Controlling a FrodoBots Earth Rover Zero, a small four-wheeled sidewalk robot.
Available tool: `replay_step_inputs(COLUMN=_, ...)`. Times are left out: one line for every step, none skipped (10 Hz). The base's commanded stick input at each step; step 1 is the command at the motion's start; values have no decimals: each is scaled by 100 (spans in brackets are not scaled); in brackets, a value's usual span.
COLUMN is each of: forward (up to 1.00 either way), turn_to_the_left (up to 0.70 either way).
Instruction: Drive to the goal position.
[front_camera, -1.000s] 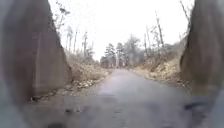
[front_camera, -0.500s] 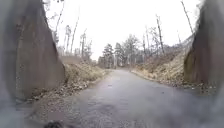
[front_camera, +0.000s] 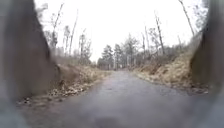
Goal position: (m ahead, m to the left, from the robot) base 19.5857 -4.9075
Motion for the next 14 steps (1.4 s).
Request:
replay_step_inputs(forward=100, turn_to_the_left=1)
replay_step_inputs(forward=100, turn_to_the_left=1)
replay_step_inputs(forward=100, turn_to_the_left=1)
replay_step_inputs(forward=100, turn_to_the_left=1)
replay_step_inputs(forward=100, turn_to_the_left=1)
replay_step_inputs(forward=100, turn_to_the_left=-24)
replay_step_inputs(forward=100, turn_to_the_left=-33)
replay_step_inputs(forward=100, turn_to_the_left=-37)
replay_step_inputs(forward=100, turn_to_the_left=-39)
replay_step_inputs(forward=100, turn_to_the_left=-3)
replay_step_inputs(forward=100, turn_to_the_left=1)
replay_step_inputs(forward=100, turn_to_the_left=1)
replay_step_inputs(forward=100, turn_to_the_left=1)
replay_step_inputs(forward=100, turn_to_the_left=1)
